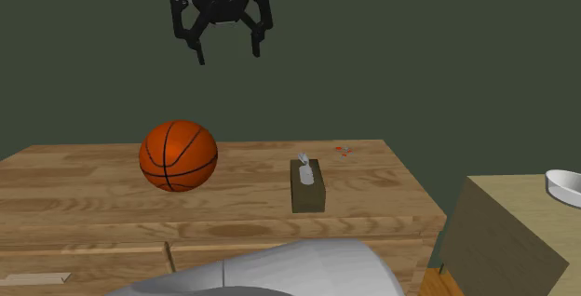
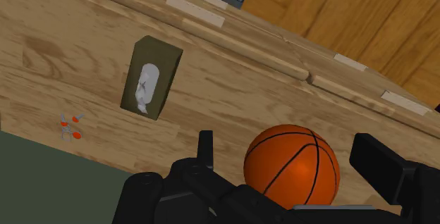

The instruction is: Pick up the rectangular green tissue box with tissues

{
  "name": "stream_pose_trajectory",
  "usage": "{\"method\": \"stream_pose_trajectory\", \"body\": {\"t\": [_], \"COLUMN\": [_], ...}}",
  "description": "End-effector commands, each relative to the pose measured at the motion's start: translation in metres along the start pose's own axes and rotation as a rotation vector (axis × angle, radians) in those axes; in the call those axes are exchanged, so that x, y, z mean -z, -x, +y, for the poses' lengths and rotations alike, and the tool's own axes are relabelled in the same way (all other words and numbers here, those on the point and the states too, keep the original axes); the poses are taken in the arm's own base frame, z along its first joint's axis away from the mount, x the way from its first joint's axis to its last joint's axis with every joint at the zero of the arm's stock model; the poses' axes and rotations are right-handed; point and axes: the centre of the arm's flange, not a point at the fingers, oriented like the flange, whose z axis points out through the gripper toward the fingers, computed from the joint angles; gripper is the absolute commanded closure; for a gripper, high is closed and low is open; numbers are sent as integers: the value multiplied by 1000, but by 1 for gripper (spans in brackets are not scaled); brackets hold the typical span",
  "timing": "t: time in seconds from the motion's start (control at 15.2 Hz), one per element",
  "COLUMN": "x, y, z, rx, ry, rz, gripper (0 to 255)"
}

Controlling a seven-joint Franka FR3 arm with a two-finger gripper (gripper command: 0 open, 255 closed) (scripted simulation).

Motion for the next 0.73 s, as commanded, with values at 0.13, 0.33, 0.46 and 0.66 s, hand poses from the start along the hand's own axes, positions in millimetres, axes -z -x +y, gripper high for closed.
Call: {"method": "stream_pose_trajectory", "body": {"t": [0.13, 0.33, 0.46, 0.66], "x": [-23, -57, -80, -114], "y": [-7, -19, -27, -39], "z": [9, 22, 32, 45], "rx": [42, 105, 147, 210], "ry": [17, 43, 60, 86], "rz": [-10, -26, -36, -52], "gripper": [0, 0, 0, 0]}}
